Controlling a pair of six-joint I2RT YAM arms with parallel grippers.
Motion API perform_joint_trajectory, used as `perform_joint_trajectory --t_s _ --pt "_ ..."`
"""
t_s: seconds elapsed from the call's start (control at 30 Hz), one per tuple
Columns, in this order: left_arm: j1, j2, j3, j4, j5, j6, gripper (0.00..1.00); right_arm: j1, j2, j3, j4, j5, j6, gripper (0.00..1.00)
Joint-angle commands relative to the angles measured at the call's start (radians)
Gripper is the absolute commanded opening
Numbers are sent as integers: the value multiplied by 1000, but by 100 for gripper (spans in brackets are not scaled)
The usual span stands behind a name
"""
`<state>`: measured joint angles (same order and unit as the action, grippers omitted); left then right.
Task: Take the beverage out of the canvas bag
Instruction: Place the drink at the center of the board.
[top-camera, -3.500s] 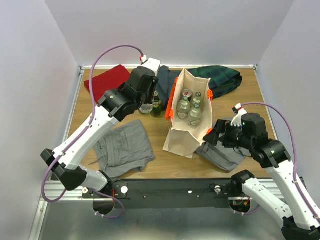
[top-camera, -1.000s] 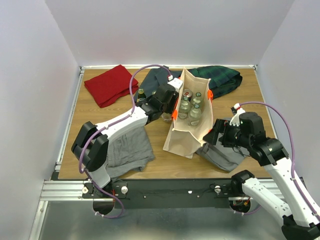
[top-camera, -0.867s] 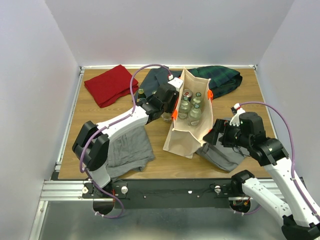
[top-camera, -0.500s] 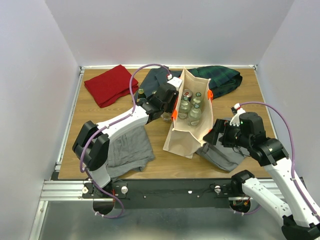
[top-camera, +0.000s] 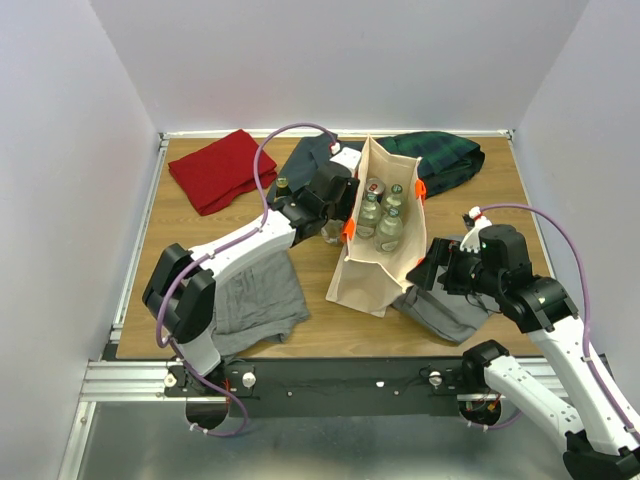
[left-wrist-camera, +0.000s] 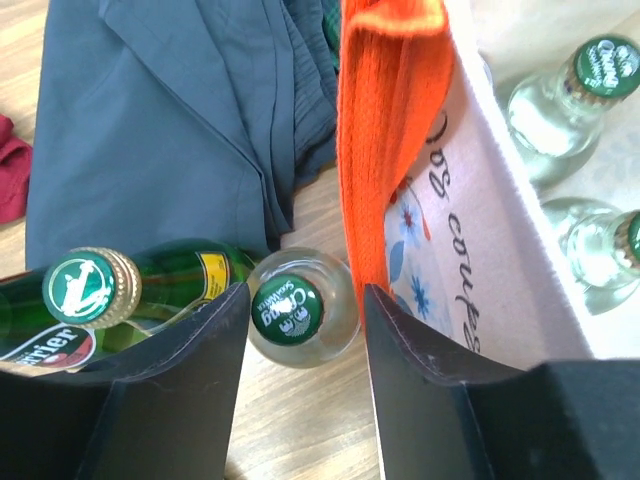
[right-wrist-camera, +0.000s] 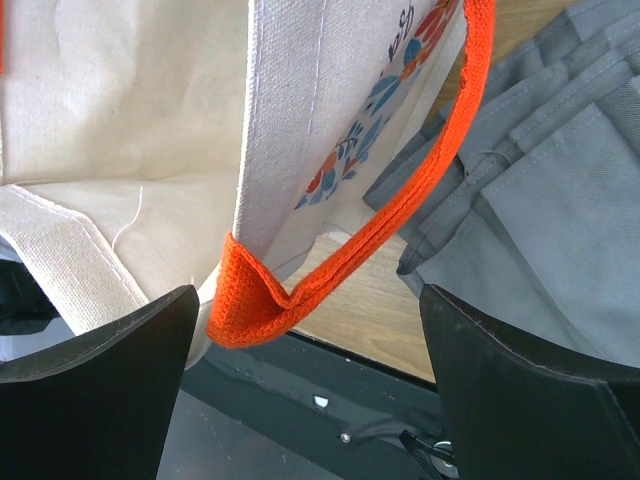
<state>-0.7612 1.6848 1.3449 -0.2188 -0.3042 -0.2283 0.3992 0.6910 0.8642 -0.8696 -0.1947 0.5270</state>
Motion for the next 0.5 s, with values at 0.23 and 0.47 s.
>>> perform_joint_trajectory --t_s 0.23,0.47 --pt "-1 -77 17 -20 -56 -16 62 4 -8 -17 -22 28 4 100" --pt "-1 -117 25 -70 -70 -17 64 3 2 -16 -23 24 1 100"
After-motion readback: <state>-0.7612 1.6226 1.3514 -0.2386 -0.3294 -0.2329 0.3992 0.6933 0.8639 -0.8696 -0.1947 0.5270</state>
